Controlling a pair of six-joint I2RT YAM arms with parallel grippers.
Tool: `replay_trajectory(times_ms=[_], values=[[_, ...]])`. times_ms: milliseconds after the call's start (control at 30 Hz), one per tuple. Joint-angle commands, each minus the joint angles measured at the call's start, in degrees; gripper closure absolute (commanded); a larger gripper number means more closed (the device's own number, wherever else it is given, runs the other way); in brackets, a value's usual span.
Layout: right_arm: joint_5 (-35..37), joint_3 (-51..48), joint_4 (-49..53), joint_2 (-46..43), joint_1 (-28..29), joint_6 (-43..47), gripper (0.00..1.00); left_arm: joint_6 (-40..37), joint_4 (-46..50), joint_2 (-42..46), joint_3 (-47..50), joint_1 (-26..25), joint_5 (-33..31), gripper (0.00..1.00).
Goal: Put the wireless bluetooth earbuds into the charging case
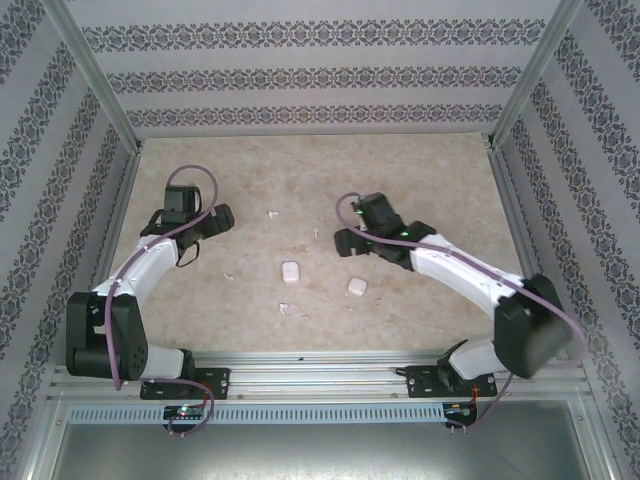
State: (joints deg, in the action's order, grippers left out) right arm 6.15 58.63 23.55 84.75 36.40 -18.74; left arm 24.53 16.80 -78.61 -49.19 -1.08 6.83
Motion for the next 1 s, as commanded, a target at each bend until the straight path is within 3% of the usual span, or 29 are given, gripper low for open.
replay_trajectory(times_ms=[0,200,400,567,867,967], values=[[-1.3,6.7,9.1,6.2,4.6,-5.4,0.06,4.0,10.5,2.8,2.0,-3.6,4.9,0.0],[-6.3,11.3,9.1,11.9,6.0,-10.8,0.1,8.2,13.1,0.8,0.2,-16.4,4.3,0.04],[-4.0,10.1,9.1,9.2,5.8,-12.5,0.1,10.5,13.2,-7.1,-5.6,-28.0,1.4,0.11],[-3.3,4.3,6.9,3.5,4.0,-13.4,0.1,9.8,11.3,-13.1,-8.2,-31.7,2.8,0.18],[-7.9,-7.5,-0.5,-4.0,-2.9,-21.2,0.1,8.7,14.5,-22.1,-12.9,-35.3,-1.8,0.2],[-10.0,-10.6,-2.2,-6.0,-5.3,-22.6,0.11,6.9,14.8,-24.1,-13.9,-35.6,-1.9,0.3]])
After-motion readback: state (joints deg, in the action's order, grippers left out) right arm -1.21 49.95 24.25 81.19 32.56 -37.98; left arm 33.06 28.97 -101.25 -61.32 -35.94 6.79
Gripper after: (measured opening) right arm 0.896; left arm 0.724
